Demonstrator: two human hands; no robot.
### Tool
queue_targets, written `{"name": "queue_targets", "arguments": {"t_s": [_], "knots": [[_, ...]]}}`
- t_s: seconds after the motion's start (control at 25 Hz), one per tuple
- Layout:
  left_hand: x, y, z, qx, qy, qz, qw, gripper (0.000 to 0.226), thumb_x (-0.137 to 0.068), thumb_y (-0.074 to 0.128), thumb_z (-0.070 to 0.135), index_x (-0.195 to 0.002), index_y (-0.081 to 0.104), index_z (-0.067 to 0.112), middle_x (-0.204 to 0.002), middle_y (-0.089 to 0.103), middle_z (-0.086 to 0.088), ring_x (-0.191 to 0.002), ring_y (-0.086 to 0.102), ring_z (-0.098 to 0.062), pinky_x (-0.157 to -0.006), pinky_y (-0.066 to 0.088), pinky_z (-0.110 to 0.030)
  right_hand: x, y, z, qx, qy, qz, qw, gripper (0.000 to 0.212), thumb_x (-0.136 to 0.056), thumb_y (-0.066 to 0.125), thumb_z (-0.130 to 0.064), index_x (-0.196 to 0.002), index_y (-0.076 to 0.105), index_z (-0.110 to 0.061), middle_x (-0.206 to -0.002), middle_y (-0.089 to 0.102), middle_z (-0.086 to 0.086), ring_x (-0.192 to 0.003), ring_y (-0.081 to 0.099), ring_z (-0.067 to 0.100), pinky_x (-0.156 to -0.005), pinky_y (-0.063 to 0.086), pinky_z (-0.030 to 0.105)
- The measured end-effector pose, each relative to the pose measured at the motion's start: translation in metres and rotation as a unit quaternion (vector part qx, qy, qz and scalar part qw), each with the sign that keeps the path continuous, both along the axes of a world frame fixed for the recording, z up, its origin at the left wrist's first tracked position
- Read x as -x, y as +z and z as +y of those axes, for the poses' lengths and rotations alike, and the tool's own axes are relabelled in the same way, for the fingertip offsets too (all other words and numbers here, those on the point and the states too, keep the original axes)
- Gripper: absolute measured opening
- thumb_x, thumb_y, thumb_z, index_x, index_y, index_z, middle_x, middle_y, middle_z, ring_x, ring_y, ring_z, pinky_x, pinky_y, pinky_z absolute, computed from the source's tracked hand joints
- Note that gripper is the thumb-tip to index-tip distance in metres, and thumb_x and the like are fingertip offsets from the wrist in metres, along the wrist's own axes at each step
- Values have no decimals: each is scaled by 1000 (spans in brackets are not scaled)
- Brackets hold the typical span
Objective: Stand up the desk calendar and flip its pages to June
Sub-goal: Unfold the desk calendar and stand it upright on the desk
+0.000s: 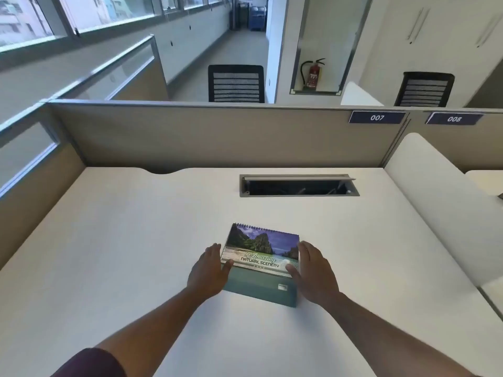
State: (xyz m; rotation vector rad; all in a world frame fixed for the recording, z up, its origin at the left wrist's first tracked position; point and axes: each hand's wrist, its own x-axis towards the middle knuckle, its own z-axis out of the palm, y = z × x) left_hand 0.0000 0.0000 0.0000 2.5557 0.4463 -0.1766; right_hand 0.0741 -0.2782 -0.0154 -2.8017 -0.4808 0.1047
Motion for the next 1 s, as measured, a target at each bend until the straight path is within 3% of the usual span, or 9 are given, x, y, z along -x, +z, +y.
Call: {"name": "queue_targets", "arguments": {"t_s": [0.2,0.32,0.44,0.52,0.6,0.68,0.8,0.88,1.0], "knots": [[-9,-15,-3,124,130,26,983,39,-98,50,35,-125,53,8,-129,62,-11,-118,57,-32,-95,47,-37,15,-24,2,-164,-141,151,965,66,-98,59,-40,-152,37,-10,-144,45,8,-137,43,27,-112,36,37],[-13,-16,-6,183,174,-2,968,25,-97,51,25,-108,62,6,-111,66,-9,-105,60,-30,-82,44,-33,17,-31,14,-230,-196,165,939,43,-92,63,-38,-127,53,-16,-117,56,2,-111,56,26,-94,46,38],[-17,-20,-7,218,201,17,955,26,-95,50,23,-78,60,6,-85,64,-11,-79,55,-27,-63,37,-31,13,-23,20,-304,-258,202,894,62,-93,67,-29,-148,44,-11,-136,62,6,-124,60,25,-105,47,39],[-18,-24,-5,250,219,35,942,30,-94,51,25,-80,66,4,-93,70,-17,-78,57,-27,-65,40,-31,9,-20,18,-331,-294,222,869,65,-94,67,-26,-151,42,-9,-129,65,5,-122,60,26,-104,47,38],[-19,-28,-1,279,233,47,930,30,-94,52,26,-80,68,5,-97,72,-19,-85,63,-30,-72,46,-33,5,-18,17,-341,-310,243,854,53,-94,66,-25,-144,52,-12,-121,66,3,-117,62,27,-97,48,36],[-21,-29,1,316,250,53,914,25,-94,54,24,-81,66,7,-96,70,-16,-88,63,-30,-77,49,-35,1,-21,19,-360,-311,265,839,28,-94,63,-22,-120,69,-16,-115,73,4,-106,68,27,-82,50,33],[-24,-21,1,367,260,60,891,9,-92,55,16,-96,58,9,-101,63,-14,-85,56,-25,-73,43,-32,-4,-20,26,-418,-322,301,794,13,-91,63,-11,-98,73,-10,-98,77,11,-80,67,26,-68,47,31],[-24,-22,5,383,260,62,884,17,-89,55,9,-106,55,7,-102,61,-15,-85,54,-25,-71,42,-32,-7,-16,27,-440,-325,328,770,15,-89,63,-3,-102,72,-4,-95,75,14,-79,67,28,-70,49,33],[-19,-22,17,412,260,39,872,14,-90,56,2,-99,55,12,-104,65,-16,-84,56,-25,-69,43,-33,-11,-15,27,-471,-300,336,759,28,-88,65,2,-114,64,-9,-107,75,12,-94,69,31,-85,56,43]]}}
